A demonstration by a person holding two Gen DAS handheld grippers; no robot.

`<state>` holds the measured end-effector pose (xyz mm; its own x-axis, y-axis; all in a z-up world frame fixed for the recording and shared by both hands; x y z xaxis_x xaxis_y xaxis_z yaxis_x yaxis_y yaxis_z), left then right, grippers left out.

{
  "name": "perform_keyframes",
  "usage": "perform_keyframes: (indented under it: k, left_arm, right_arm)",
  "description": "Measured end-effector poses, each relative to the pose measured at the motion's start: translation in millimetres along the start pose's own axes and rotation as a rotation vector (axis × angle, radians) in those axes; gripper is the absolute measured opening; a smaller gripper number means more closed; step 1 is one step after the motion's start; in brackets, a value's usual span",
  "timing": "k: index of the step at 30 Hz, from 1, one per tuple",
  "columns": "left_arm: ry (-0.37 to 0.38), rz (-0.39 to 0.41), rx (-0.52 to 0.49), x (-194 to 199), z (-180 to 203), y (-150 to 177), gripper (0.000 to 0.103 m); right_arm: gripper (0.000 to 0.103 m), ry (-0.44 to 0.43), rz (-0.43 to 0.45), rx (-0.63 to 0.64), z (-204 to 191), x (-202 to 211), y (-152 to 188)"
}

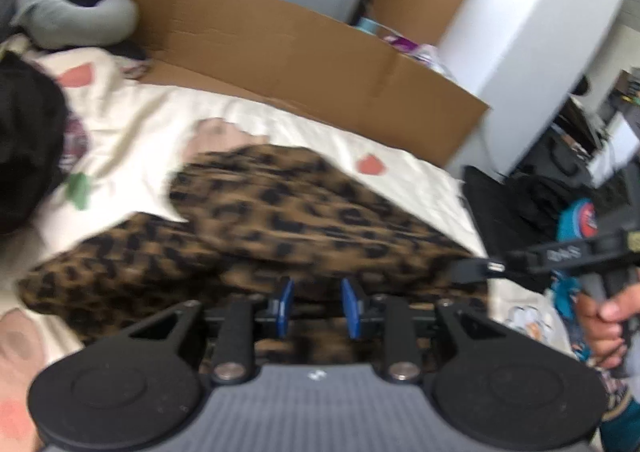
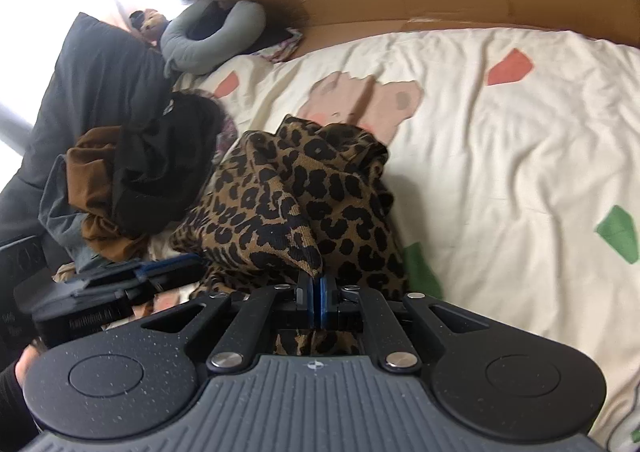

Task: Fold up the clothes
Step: 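Pull the leopard-print garment flat with the right gripper while the left gripper releases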

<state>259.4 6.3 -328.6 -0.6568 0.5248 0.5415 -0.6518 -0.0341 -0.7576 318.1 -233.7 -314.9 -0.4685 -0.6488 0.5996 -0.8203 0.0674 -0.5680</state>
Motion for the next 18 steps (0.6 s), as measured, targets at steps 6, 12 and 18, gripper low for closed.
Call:
perform_keyframes:
  k: [6, 12, 18]
  left_arm:
    - [-0.156, 0.042, 0.046, 7, -40, -11, 0.038]
    - [-0.239, 0.067, 0.018, 12, -73, -20, 0.054]
    - [-0.308, 0.053, 0.019, -11, -100, -27, 0.057]
  right_arm:
    - [0.001, 0.073, 0.026, 0.006, 24, 23, -6]
    - [0.0, 0.13, 0.028, -0.029, 49, 39, -1]
    - [0.0, 0.194, 0.023, -0.03, 66, 50, 5]
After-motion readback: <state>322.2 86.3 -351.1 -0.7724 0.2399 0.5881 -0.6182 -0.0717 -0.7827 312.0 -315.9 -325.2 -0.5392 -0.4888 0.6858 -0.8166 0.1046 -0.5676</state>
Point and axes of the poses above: each gripper's, at about its wrist camera, not at the fingertips, and x roughly against the way its jaws point, z to its right, y to its underside, the point moved 3 cm from there along -x, roughly the way its jaws point, and after that the axes turned 11 degrees about z, right-handed, at the moved point
